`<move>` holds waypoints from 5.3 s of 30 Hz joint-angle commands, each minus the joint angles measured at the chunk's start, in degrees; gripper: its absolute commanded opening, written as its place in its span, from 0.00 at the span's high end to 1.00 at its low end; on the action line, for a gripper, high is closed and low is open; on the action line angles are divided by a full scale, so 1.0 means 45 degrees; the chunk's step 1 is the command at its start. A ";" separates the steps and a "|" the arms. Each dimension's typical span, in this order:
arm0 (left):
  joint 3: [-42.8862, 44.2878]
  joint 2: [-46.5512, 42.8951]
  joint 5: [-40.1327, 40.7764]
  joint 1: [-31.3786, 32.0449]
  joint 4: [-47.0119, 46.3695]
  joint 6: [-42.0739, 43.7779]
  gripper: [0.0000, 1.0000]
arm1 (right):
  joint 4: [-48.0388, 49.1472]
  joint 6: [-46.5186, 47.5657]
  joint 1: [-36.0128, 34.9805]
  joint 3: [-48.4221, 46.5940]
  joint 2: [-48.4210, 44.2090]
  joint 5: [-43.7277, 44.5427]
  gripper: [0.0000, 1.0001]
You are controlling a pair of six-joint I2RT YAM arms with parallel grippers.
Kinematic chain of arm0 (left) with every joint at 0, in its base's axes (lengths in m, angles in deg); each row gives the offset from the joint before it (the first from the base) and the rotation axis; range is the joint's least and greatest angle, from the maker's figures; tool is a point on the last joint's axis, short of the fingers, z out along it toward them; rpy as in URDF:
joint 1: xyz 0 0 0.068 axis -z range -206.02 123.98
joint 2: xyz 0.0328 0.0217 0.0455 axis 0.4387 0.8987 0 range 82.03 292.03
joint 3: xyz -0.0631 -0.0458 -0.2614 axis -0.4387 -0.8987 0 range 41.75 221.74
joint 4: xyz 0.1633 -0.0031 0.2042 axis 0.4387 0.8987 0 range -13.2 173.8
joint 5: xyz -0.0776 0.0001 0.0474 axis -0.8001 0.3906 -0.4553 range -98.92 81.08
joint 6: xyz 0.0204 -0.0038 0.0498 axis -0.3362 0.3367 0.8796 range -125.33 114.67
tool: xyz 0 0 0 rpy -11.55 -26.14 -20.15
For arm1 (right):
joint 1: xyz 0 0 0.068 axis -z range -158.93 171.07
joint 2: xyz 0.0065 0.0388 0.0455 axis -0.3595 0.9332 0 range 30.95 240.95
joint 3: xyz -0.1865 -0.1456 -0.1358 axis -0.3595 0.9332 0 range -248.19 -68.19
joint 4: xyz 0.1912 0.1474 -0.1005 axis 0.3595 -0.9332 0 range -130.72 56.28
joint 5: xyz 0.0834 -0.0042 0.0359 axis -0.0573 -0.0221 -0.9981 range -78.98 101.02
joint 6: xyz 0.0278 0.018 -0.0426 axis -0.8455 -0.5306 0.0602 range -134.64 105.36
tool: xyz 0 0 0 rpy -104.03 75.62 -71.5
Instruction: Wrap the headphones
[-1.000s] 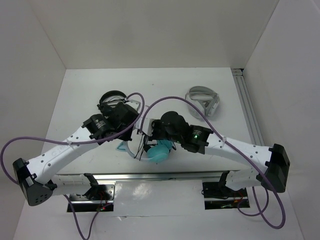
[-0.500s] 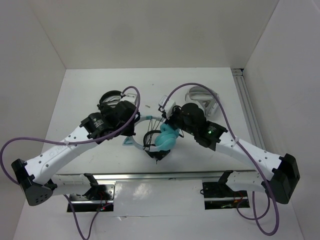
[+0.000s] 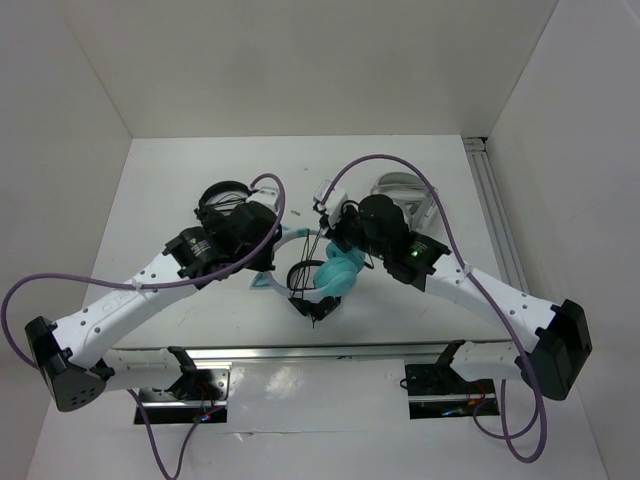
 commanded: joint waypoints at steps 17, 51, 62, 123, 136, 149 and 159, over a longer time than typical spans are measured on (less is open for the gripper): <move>-0.0583 -0.0682 0.1134 0.2558 -0.0343 0.3091 1.00 | 0.1832 0.1631 0.0706 -0.0324 0.0563 0.2300 0.98; -0.0153 -0.0313 0.1344 0.1897 0.0727 0.3095 1.00 | 0.2789 0.2258 0.1194 0.0536 0.0524 0.2769 0.75; 0.0101 -0.0625 0.0507 0.1601 0.0885 0.3092 1.00 | 0.3334 0.2139 0.1585 0.1122 0.1048 0.3197 0.65; 0.7716 1.0702 -0.0296 -0.4043 -0.5970 0.2878 1.00 | -0.2193 -0.5517 0.1526 -0.1321 -0.3498 0.4820 0.01; 0.6157 1.1914 -0.0707 -0.5040 -0.7982 0.2157 1.00 | -0.1840 -0.5634 0.1526 -0.1007 -0.4066 0.3629 0.01; 0.4749 1.1816 -0.1312 -0.5274 -0.8023 0.1160 0.69 | -0.1703 -0.5751 0.1526 -0.0851 -0.3949 0.2808 0.01; 0.4378 1.0549 -0.0942 -0.5274 -0.7652 0.0925 0.51 | -0.1937 -0.5751 0.1409 -0.0988 -0.3949 0.2691 0.01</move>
